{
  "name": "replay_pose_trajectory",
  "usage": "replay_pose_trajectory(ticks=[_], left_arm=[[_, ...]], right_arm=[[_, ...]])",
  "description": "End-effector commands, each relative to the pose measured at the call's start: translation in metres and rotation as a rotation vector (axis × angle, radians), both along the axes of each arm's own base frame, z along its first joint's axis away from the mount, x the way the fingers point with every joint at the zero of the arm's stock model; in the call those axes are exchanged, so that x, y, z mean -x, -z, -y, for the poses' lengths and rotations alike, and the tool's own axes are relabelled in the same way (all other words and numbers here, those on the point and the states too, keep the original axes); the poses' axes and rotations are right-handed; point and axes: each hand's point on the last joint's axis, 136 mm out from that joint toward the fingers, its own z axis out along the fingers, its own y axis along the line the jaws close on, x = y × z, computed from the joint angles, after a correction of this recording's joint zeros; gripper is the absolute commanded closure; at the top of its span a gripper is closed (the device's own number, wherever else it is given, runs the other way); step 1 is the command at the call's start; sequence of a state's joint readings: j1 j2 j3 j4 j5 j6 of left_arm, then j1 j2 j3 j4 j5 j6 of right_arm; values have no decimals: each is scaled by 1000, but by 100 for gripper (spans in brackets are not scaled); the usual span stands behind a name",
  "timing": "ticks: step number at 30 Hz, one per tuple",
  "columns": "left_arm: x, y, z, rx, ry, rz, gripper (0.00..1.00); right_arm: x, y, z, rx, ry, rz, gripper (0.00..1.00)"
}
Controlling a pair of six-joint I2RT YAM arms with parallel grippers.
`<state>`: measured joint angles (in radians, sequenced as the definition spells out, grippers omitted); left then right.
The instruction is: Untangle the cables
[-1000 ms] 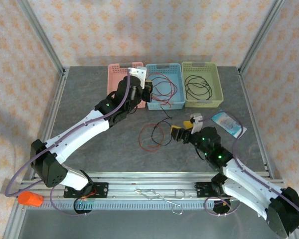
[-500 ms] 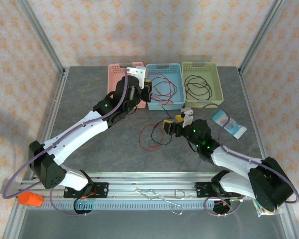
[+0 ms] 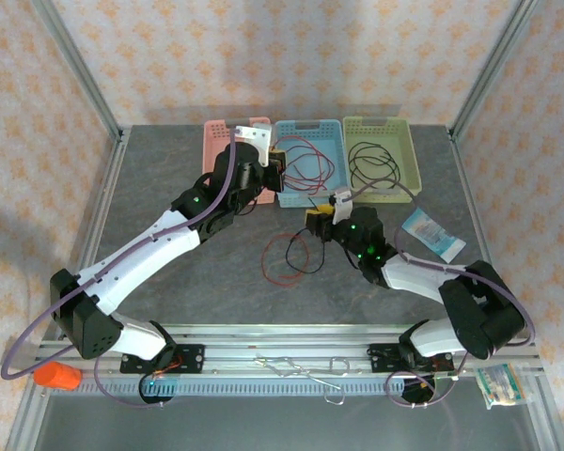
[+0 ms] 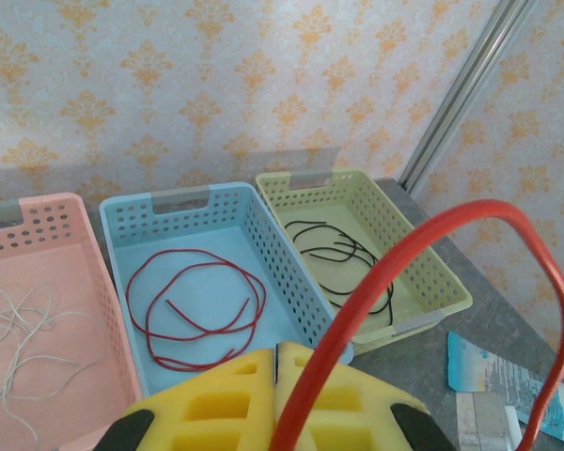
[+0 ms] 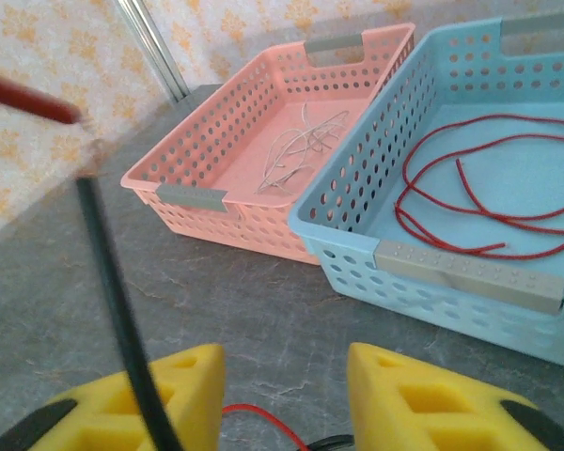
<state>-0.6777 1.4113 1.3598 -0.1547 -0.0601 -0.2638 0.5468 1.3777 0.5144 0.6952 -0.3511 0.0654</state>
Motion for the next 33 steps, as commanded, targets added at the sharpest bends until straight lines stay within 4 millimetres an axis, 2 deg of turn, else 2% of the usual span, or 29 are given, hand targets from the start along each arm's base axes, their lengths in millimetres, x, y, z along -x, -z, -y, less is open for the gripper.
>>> replay_pose_trajectory(ticks=[1,7,13,16,18,20,23,29,33], left_arm=[[5,-20,-14,11,-15,23,100],[6,-46,-29,1,-62,54,100],[13,-72,-52,22,-122,96,100],[17,-73,-56,20,-127,95,100],[19,-71,-58,21,-127,92,100],[19,-67,-57,23,-124,83,100],[15,-59,-53,32,-114,61,100],[-7,-30,-32,51,-91,-22,100],[-28,-10,-20,59,-91,-76,100]], right_arm=[[3,-3,3,-16,0,25,71],[17,17,15,-8,22,-16,89],[24,20,21,2,29,-29,89],[29,14,23,7,27,-30,80],[33,11,26,12,32,-33,67],[39,1,35,9,60,-33,47],[46,-6,51,1,125,-62,34],[51,-15,94,-3,353,-147,19],[47,-21,113,27,483,-211,18]])
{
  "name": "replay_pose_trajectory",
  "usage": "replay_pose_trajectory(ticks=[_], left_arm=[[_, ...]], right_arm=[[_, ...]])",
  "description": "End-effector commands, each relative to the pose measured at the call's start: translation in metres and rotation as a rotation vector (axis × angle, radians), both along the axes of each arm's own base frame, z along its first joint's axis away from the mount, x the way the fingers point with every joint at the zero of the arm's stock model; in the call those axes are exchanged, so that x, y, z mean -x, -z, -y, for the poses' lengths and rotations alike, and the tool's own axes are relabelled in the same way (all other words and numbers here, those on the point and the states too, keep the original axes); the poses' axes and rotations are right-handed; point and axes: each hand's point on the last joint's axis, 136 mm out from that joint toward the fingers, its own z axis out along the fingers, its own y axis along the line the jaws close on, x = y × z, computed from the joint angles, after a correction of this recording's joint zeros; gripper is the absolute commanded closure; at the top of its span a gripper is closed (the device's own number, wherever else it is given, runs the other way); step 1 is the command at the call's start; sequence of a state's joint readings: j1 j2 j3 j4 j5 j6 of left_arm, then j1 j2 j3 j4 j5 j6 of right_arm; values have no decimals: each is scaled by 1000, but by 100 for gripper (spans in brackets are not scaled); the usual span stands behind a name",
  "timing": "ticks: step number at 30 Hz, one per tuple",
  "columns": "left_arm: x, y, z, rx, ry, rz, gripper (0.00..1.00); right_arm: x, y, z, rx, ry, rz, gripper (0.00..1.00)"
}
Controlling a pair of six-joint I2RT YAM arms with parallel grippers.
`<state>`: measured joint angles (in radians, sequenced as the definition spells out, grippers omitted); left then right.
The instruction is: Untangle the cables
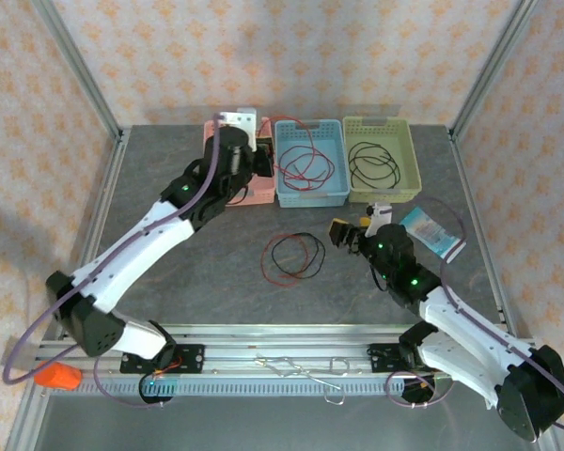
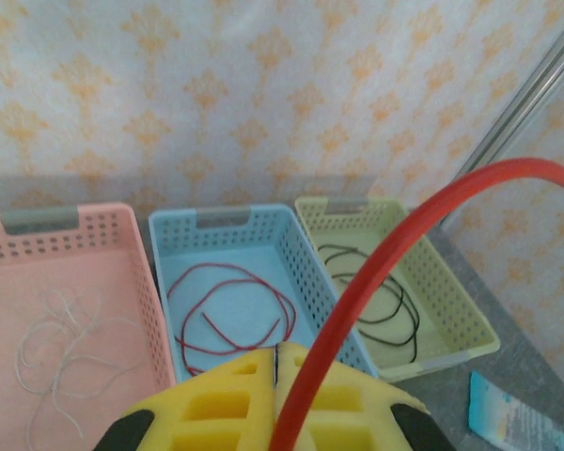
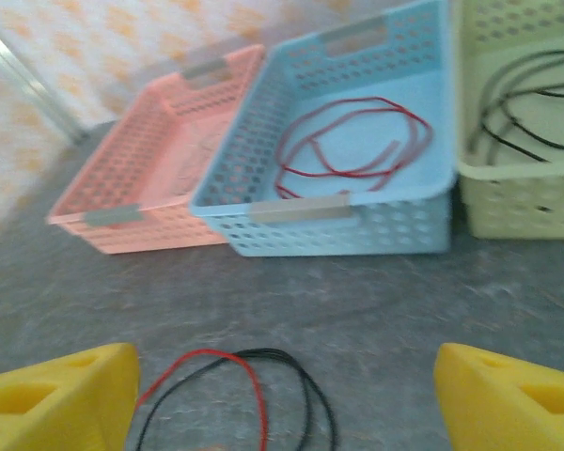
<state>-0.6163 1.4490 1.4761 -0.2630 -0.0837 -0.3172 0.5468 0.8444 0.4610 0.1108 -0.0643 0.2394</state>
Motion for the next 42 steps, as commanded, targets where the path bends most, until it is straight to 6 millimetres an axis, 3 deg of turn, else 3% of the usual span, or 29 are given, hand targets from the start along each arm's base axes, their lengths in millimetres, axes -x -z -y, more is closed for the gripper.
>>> replay_pose_trajectory(ticks=[1,9,15,21,27,34,42], left_arm=[[-16,10,8,43,6,-49,100],[-66,49,18,84,-46,-130,100],[-106,80,38,106,-24,-192,100],[-145,125,52,82,-35,-254,100],[-179,158,54,38,-67,-286,100],[-203,185,51,34,-91,-304,100],[-218,215,39,-6,-123,-337,100]], right_arm=[[-3,-1,27,30,169,-90,18],[-38,-17,42,20,306,-189,28],[-74,-38,33,-39,287,-187,30],[-102,-33,24,-46,281,-215,31],[-122,-28,24,-36,286,-219,34],[-150,-17,18,-58,264,-247,35],[-156,-11,14,-53,252,-264,35]])
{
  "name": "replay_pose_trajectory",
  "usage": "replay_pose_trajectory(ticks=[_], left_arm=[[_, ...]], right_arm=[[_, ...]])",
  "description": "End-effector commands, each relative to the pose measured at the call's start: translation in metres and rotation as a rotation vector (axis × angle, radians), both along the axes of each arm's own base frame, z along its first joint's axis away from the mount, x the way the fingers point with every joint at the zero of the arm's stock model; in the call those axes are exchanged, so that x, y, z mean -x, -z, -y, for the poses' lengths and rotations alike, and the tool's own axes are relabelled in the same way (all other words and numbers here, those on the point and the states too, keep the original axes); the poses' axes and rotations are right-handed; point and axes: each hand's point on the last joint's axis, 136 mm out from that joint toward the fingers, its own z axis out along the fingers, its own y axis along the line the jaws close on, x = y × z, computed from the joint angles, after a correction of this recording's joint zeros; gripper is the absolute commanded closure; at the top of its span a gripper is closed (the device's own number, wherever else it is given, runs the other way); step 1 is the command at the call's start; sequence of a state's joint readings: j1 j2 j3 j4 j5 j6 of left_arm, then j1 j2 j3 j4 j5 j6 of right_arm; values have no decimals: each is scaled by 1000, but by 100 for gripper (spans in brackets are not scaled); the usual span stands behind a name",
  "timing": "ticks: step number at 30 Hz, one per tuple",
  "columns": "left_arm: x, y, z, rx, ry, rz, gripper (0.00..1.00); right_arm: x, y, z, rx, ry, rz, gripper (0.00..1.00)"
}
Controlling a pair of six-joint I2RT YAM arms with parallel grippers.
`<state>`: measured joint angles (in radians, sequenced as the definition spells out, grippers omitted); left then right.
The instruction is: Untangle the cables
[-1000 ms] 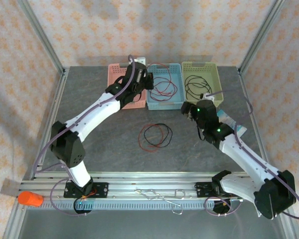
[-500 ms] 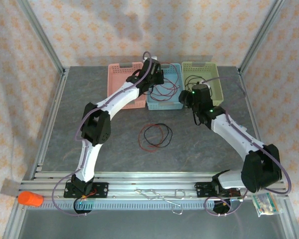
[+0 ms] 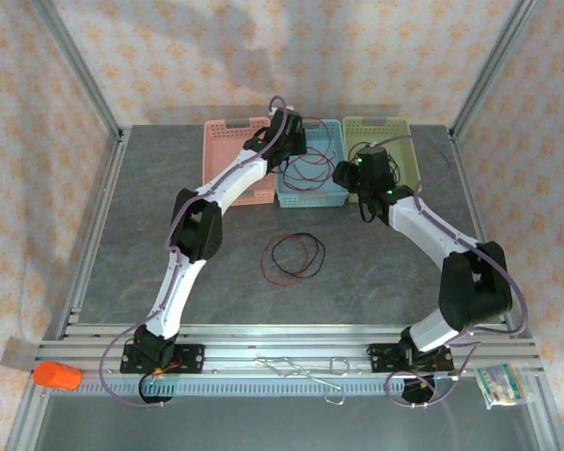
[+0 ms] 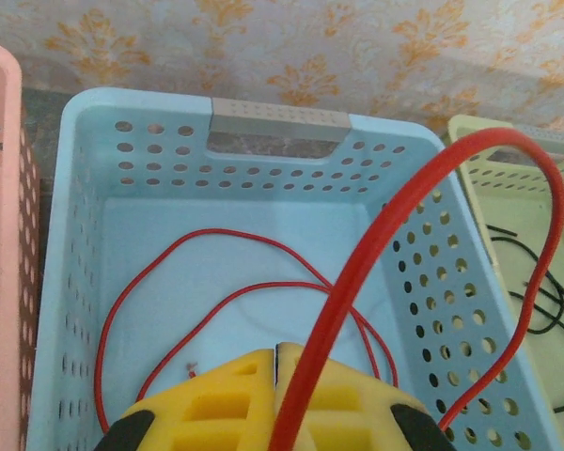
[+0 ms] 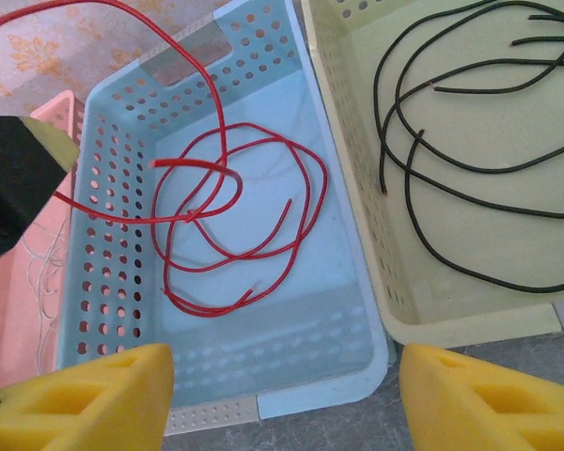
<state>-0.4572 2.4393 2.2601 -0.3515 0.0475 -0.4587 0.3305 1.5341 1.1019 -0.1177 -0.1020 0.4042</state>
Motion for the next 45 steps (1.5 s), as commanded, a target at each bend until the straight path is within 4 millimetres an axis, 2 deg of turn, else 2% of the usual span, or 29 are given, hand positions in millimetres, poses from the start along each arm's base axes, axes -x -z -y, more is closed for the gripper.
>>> replay_pose_trajectory(ticks=[1,4,8,13,17,20,23,27,31,36,42,45], left_arm=[[-5,11,-10,-32,-15,-22,96],[-6,15,-14,-39,-12,-30,78],[-6,4,-12,-33,2,-14,64],[-2,-21,-13,-38,9,17,60],[11,-50,-9,-68,36,54,60],[32,-73,-1,-107,67,93,60],[65,-88,4,-123,97,135,60],[117,-100,-7,-88,114,190,60],[160,-85,-31,-71,94,178,60],[217,-51,-56,-35,83,126,60],[274,-11,-73,15,74,56,60],[296,0,-75,52,85,45,60]], right_arm=[[-7,-16,-2,-9,-5,41,35],[-2,-17,1,4,-1,41,35],[6,-24,4,13,-11,62,34],[19,-22,7,23,-29,54,34],[34,-21,9,23,-48,59,34],[47,-21,8,23,-65,63,35],[63,-18,4,18,-86,61,36],[88,-5,-4,19,-109,39,38],[113,-2,-14,1,-144,47,41],[137,19,-32,18,-193,-1,46],[156,49,-60,62,-292,-83,52],[160,64,-75,95,-351,-126,55]])
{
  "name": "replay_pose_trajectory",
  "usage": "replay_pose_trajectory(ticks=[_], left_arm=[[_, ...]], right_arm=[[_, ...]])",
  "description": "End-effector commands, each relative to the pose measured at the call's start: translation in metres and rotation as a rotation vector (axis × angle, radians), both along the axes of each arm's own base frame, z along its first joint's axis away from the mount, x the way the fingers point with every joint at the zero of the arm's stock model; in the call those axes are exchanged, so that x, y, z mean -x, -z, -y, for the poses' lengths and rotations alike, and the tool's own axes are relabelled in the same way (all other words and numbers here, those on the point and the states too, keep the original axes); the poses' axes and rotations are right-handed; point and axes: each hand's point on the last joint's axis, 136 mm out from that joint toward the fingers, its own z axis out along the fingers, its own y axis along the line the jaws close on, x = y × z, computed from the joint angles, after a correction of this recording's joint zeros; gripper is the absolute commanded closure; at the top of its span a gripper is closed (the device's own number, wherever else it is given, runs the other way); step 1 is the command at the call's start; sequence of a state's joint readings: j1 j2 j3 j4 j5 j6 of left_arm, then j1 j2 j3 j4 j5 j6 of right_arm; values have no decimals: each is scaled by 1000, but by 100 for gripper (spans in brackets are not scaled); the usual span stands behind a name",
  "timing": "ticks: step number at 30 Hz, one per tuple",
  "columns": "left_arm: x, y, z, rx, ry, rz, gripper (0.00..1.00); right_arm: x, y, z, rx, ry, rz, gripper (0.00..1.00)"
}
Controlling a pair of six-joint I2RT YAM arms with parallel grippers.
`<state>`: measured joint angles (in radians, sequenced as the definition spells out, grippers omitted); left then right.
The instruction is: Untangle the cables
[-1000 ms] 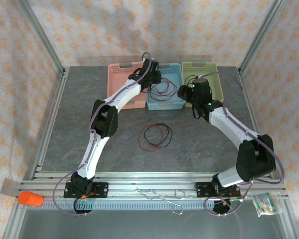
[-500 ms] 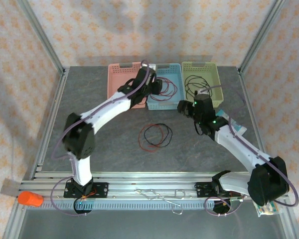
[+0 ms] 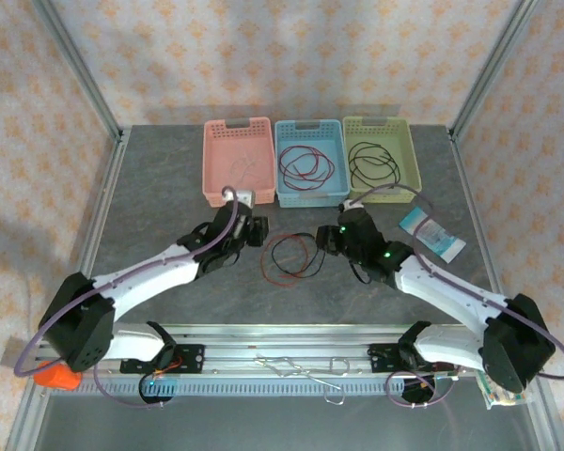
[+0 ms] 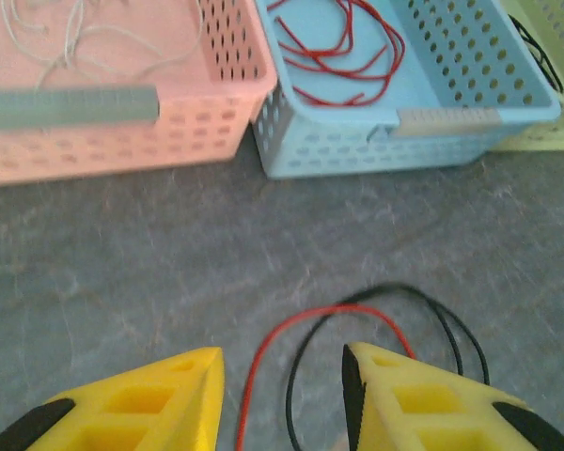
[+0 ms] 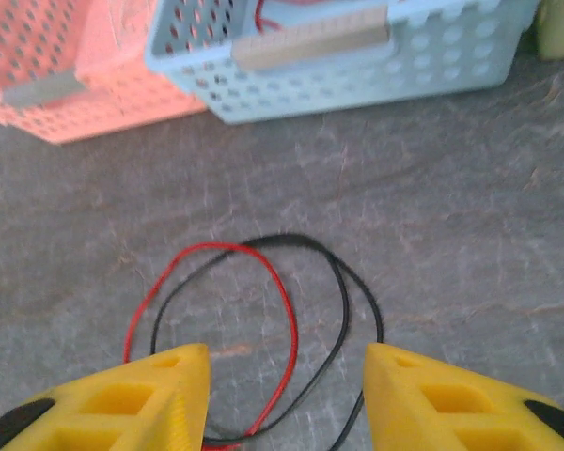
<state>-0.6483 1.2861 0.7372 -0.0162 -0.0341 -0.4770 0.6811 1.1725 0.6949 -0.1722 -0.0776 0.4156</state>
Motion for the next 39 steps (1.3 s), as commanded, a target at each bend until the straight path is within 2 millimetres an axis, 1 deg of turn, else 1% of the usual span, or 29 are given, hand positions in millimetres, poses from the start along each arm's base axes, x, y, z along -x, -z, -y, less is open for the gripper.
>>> replay_pose_trajectory(ticks=[1,4,9,14,18,25,34,39], left_arm=[[12,-13,1,110,-30,48,61],[26,-14,0,186,-39,55,61],[49,-13,9,293,-6,73,61],[61,-10,15,397,9,73,60],[64,-8,12,477,-23,66,60],[61,-6,6,571,-35,56,60],[57,-5,-8,572,-71,55,61],[55,-1,-13,541,-99,45,61]], right_arm=[[5,18,-11,62,-44,-46,56],[6,31,-23,113,-94,-83,57],[2,50,-42,195,-167,-143,59],[-11,64,-49,267,-174,-175,60],[-20,76,-50,332,-166,-195,60],[-33,87,-51,410,-162,-202,61],[-44,96,-56,452,-171,-207,62],[-44,103,-59,456,-185,-221,63]])
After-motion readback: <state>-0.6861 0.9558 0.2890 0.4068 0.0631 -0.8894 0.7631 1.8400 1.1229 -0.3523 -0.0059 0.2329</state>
